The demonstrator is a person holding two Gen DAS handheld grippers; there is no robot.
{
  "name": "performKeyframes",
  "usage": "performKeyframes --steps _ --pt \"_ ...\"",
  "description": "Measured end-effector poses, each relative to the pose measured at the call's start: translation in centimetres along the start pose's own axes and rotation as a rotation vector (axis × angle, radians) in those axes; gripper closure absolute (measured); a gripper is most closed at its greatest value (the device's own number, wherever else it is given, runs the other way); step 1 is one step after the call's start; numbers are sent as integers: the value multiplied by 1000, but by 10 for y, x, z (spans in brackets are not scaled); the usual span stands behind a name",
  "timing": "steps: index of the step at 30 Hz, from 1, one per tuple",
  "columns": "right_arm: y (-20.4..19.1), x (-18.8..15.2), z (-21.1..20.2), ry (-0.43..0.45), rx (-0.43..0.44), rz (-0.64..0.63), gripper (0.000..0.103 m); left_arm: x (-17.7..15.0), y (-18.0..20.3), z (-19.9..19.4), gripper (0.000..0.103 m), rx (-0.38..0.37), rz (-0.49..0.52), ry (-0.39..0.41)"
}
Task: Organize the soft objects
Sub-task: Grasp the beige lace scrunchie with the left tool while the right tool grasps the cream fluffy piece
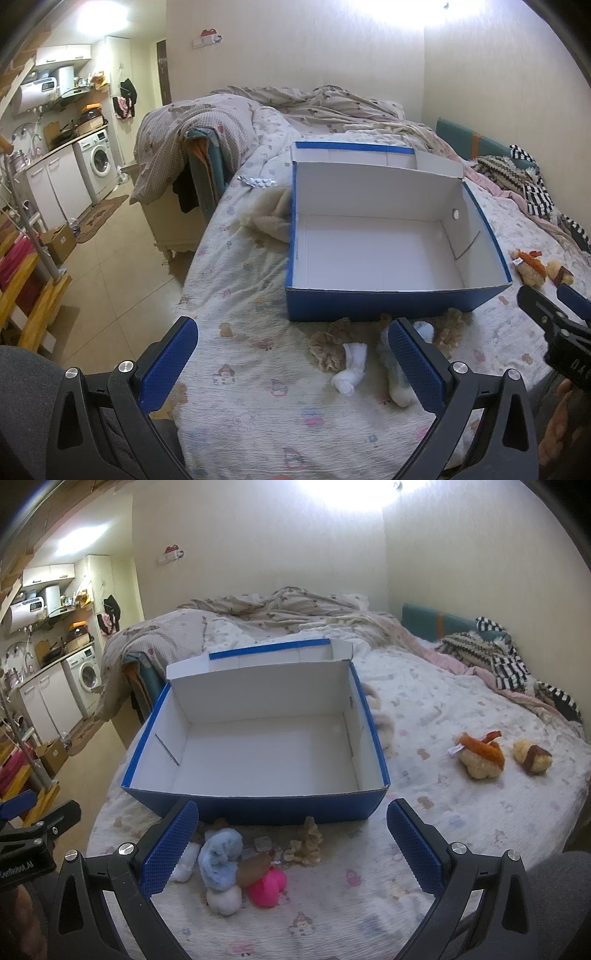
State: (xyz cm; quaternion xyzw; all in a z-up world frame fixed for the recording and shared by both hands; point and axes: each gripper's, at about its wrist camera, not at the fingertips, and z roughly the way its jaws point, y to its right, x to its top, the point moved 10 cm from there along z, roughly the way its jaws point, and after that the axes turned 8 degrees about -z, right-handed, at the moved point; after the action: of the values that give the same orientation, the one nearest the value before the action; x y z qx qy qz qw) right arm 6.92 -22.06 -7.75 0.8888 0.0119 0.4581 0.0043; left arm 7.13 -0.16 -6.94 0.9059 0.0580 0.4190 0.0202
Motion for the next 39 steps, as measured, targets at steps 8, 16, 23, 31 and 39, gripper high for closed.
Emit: performKeyframes --steps 8,16,23,31,39 --pt "22 -17 32 -175 89 120 0 -1 -32 13 0 53 -86 -73" --pt "38 -30 45 -277 116 155 0 -13 -45 33 0 103 -83 -172" --pt "32 -26 71 -423 164 14 0 -17 -38 58 0 90 -71 -311" --pt "22 -37 105 -540 246 76 0 -12 -29 88 0 64 -41 -438" --pt "22 -58 124 -591 236 82 0 -29 -42 119 6 82 -90 -574"
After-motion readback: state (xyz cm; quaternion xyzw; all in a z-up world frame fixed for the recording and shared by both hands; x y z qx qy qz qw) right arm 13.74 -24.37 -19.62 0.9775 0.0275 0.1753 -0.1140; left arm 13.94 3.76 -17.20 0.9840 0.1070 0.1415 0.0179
